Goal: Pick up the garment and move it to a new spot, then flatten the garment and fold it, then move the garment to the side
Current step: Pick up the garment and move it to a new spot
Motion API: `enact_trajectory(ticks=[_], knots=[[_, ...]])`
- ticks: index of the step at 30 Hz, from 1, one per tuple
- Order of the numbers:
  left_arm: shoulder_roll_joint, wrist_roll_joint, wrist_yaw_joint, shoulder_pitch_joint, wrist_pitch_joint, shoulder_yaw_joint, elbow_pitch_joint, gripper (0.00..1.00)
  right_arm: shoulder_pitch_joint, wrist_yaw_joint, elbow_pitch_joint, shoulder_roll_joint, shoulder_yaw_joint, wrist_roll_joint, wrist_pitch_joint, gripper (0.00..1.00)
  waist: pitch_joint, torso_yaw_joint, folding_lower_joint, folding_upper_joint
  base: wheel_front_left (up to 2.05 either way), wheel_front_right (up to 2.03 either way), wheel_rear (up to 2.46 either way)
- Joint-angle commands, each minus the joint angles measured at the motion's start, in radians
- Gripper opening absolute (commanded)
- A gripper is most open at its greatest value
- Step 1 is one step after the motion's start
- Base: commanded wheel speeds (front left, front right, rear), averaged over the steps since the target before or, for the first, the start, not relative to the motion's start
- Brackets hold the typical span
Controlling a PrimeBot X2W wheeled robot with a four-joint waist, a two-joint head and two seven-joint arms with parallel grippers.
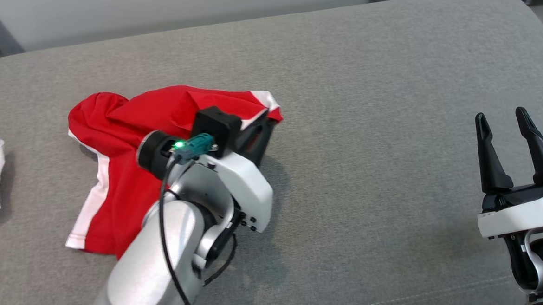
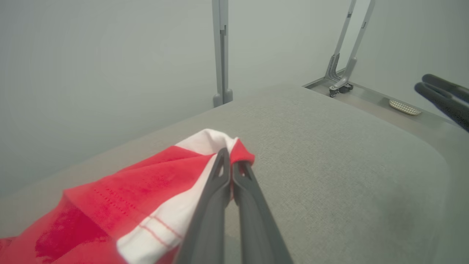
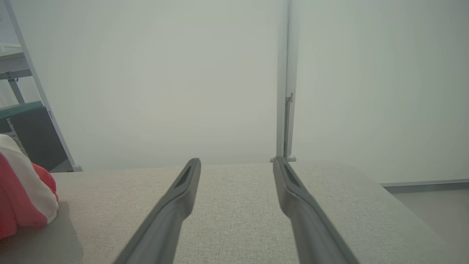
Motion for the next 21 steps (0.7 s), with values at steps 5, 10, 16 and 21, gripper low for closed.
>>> enact_trajectory(ticks=[5, 10, 16, 21], knots=[[-0.063, -0.005, -0.038, -0.091, -0.01, -0.033, 0.074, 0.0, 0.006, 0.007, -0.033, 0.008, 0.009, -0.002, -0.012, 1.0, 0.032, -0.121, 0.0, 0.0, 0.0, 0.0, 0.0], [-0.099, -0.025, -0.053, -0.149, -0.032, -0.066, 0.185, 0.0, 0.005, 0.007, -0.024, 0.025, 0.015, 0.007, -0.013, 1.0, 0.05, -0.218, 0.0, 0.0, 0.0, 0.0, 0.0], [-0.115, -0.064, -0.06, -0.215, -0.07, -0.086, 0.305, 0.0, 0.0, 0.007, -0.009, 0.042, 0.02, 0.019, -0.013, 1.0, 0.077, -0.304, 0.0, 0.0, 0.0, 0.0, 0.0], [-0.118, -0.113, -0.059, -0.265, -0.119, -0.107, 0.404, 0.0, -0.009, 0.007, -0.005, 0.054, 0.028, 0.023, -0.013, 1.0, 0.088, -0.329, 0.0, 0.0, 0.0, 0.0, 0.0]])
